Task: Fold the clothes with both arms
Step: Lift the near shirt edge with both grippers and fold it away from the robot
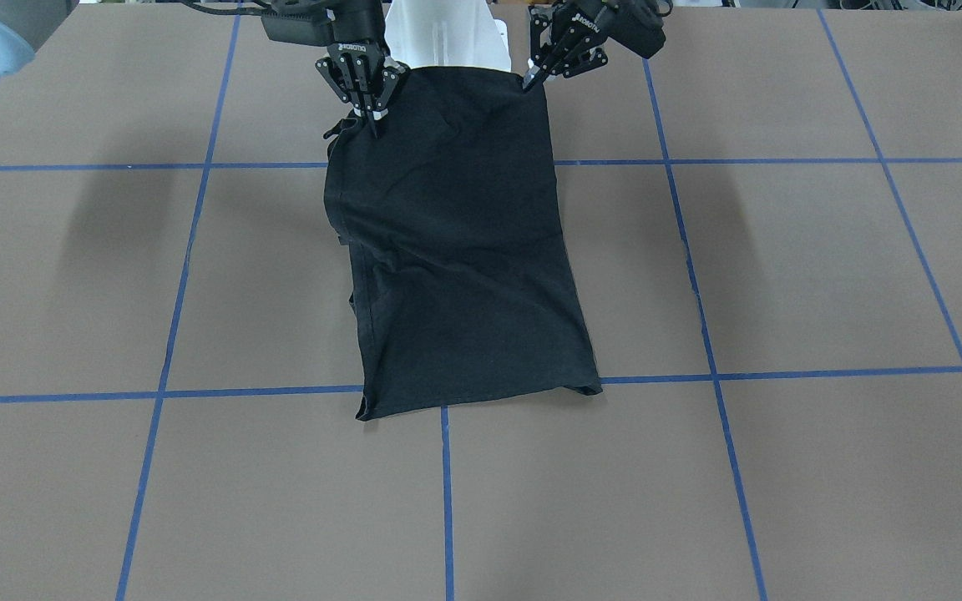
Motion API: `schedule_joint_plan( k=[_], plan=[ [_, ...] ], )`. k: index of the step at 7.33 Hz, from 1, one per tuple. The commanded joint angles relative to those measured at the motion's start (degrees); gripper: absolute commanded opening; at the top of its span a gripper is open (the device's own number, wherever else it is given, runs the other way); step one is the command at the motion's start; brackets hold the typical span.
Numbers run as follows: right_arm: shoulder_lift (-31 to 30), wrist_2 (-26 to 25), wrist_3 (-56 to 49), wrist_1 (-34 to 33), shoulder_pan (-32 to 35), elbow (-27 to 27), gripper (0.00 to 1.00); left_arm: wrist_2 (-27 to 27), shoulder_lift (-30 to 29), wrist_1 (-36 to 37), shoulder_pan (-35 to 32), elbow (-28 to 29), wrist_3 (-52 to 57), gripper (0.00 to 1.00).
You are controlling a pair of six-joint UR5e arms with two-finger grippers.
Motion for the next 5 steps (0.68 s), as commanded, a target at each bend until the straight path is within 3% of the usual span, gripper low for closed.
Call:
schedule_joint_plan(
  k=[1, 3, 5],
  plan=[
    [5.3, -0.1, -0.5, 0.2, 3.6, -8.0, 0.00, 0.0, -5.0, 0.1, -5.3, 8.2, 4.7, 0.00],
    [11.0, 0.1, -0.5, 1.2, 7.0, -16.6, 0.00, -0.2, -6.1, 1.1, -9.2, 9.7, 7.1, 0.00],
    [11.0, 0.1, -2.4, 11.5, 9.5, -25.1, 0.00, -0.3, -9.5, 1.2, -13.5, 15.0, 11.3, 0.00]
  ],
)
